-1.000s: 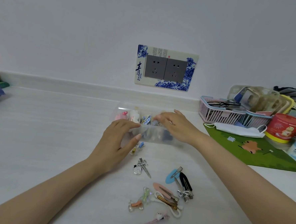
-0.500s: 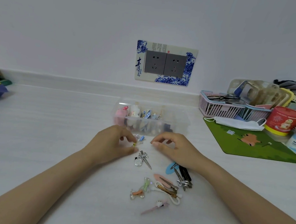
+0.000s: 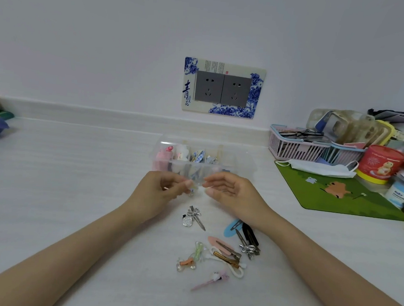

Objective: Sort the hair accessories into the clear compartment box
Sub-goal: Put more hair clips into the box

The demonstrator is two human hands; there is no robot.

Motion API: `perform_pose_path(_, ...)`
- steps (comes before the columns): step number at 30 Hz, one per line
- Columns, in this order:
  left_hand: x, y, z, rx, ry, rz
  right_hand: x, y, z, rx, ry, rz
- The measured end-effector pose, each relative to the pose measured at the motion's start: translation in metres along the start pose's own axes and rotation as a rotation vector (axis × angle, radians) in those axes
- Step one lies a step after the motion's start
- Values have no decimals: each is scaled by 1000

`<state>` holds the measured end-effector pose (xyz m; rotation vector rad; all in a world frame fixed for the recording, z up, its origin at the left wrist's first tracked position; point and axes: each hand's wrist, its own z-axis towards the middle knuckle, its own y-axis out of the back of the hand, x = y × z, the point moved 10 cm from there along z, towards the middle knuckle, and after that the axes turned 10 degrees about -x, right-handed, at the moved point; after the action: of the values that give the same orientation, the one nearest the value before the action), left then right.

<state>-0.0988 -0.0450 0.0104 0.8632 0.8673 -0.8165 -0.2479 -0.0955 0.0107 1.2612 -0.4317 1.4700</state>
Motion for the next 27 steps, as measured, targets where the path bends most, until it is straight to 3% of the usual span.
perform_pose_path(4, 2, -15, -5, 17, 169, -233, 13, 5, 3, -90, 42, 134)
perform_pose_path(8, -2, -24, -6, 40, 153, -255, 18, 11, 1, -140, 25, 175)
perform_pose_path(12, -9, -11, 1, -34, -68, 0, 27, 42, 17, -281, 38, 141)
perform_pose_path(16, -15, -7, 0, 2, -345, 353, 27, 89, 50, -479, 79, -72)
perform_pose_path(22, -7, -11, 2, 68, -410, 517, 0, 86, 71, -419, 49, -339)
perform_pose_path(25, 1, -20, -1, 156, -425, 590, 17, 82, 56, -426, 150, -341)
perform_pose_path(27, 0, -31, -7, 258, -440, 580, 28, 67, 40, -326, 220, -302)
